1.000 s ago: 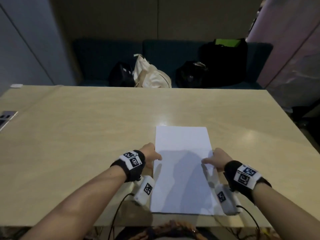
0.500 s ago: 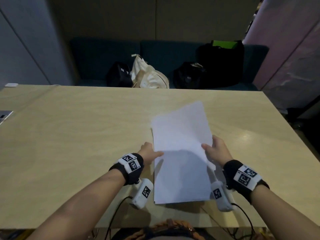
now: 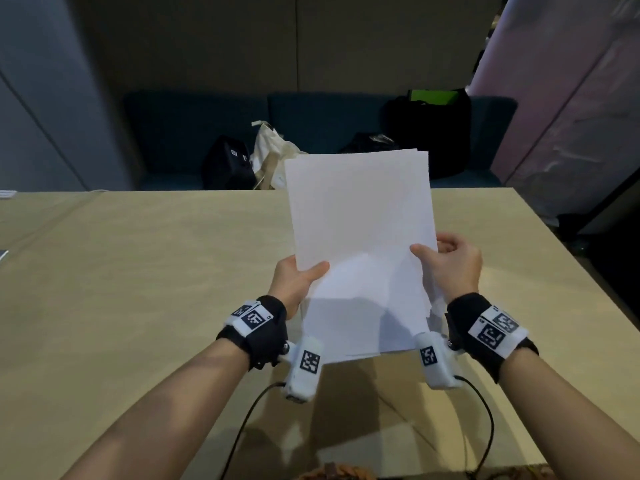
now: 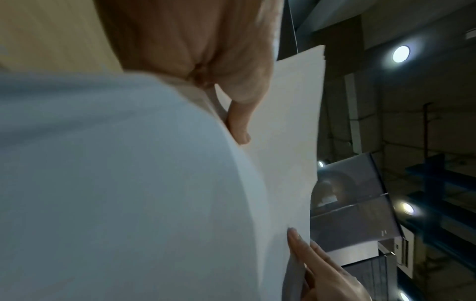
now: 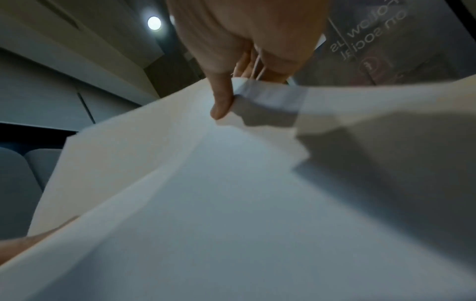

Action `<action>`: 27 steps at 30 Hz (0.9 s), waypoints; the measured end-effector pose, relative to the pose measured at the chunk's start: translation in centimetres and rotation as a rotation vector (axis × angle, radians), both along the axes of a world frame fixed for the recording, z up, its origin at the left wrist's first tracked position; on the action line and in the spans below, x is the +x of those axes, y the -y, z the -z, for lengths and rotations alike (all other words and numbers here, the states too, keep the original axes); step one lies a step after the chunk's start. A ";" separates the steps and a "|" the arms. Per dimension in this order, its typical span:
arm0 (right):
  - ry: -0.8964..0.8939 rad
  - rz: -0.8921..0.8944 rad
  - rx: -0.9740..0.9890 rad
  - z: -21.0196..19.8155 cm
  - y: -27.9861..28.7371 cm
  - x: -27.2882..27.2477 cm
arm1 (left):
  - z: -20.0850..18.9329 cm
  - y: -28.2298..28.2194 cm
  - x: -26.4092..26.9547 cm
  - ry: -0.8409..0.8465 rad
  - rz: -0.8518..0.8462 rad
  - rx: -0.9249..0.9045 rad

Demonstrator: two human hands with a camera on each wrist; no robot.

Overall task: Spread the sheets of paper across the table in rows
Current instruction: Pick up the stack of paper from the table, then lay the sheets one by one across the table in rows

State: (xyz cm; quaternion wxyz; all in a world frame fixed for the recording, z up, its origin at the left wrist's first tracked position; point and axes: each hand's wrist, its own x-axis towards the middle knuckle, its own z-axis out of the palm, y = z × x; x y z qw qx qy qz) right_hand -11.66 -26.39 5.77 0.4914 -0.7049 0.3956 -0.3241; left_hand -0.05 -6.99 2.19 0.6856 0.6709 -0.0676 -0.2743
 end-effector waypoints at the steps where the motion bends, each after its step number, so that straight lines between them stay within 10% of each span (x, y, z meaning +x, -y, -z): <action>1: 0.028 0.034 0.010 0.1 0.0 0.3 | -0.1 0.1 0.1 0.000 -0.008 -0.012; 20: 0.124 0.103 0.116 2.0 10.6 -0.8 | -0.3 5.4 -1.5 -0.014 -0.182 0.026; 27: -0.180 0.090 -0.112 5.6 18.5 -1.0 | 0.0 7.3 -1.3 0.064 -0.237 0.153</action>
